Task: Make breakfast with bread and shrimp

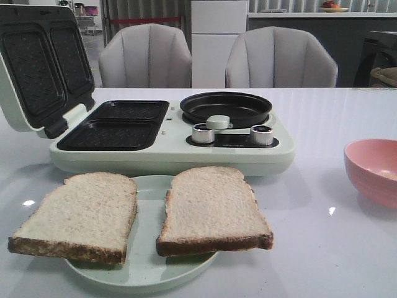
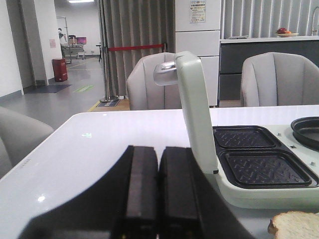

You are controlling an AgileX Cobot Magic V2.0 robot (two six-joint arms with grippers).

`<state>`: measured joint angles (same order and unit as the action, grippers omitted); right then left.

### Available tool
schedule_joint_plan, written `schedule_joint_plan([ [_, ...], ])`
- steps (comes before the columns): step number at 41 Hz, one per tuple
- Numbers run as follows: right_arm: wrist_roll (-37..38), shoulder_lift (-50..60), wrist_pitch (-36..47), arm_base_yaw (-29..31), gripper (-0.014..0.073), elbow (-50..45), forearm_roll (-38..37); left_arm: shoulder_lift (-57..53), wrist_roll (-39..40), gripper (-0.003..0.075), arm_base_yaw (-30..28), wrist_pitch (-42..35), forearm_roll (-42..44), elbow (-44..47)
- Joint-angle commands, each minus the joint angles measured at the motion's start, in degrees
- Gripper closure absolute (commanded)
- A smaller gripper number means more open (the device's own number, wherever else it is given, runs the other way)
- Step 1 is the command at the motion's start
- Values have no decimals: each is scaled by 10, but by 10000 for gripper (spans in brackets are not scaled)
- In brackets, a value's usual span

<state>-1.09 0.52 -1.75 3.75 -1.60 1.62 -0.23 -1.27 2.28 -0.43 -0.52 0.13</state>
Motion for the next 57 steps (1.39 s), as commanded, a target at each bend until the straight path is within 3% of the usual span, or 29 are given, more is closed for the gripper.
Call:
schedule_joint_plan([
  [1, -1, 13, 55, 0, 572, 10, -4, -12, 5, 621, 2, -46, 0, 3],
  [15, -4, 13, 54, 0, 572, 23, -3, -12, 5, 621, 2, -61, 2, -2],
  [24, -4, 11, -40, 0, 572, 142, -3, -9, 5, 621, 2, -41, 0, -90],
  [36, -4, -97, -173, 0, 572, 338, -6, 68, 5, 621, 2, 119, 0, -299],
  [42, -4, -169, -235, 0, 572, 392, -6, 126, 5, 621, 2, 201, 0, -378],
  [57, -4, -303, -304, 0, 572, 391, -6, 219, 5, 621, 2, 265, 0, -356],
])
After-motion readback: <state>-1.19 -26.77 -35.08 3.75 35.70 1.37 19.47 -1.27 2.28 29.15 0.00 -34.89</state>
